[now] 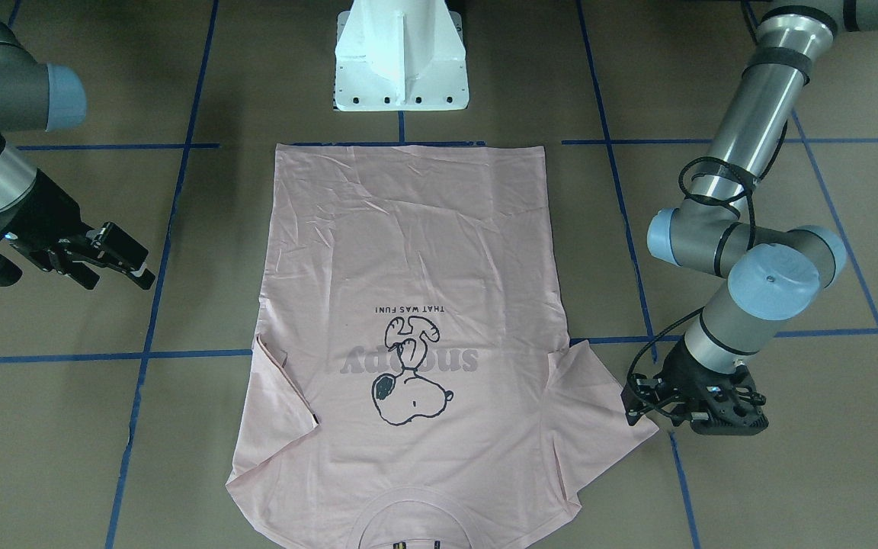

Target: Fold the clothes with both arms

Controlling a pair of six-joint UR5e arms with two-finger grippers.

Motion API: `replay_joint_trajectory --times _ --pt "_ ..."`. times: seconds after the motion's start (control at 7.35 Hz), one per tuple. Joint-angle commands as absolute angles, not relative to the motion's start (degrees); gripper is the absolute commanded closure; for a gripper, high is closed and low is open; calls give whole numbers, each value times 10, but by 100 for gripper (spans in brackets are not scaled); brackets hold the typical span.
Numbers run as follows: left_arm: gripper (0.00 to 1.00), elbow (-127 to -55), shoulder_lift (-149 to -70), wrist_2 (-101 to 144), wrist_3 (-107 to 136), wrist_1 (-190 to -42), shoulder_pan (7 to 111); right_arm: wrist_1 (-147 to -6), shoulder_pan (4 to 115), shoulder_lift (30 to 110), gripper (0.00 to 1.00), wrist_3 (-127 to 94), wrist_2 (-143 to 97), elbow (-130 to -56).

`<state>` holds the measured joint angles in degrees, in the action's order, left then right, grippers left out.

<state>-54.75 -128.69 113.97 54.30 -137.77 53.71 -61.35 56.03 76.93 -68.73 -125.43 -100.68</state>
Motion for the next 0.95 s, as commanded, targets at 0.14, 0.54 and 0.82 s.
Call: replay_joint_trajectory --times 0.14,0.54,0.82 --pt "52 -534 -1297 1136 543 -1383 536 -613 559 768 0 -687 -1252 -1003" --pt "53 -516 -1307 1124 543 -1383 536 -613 557 766 0 -687 -1252 -999" --pt "56 -515 -1306 1123 543 -1383 536 -614 555 764 0 -687 -1252 -998"
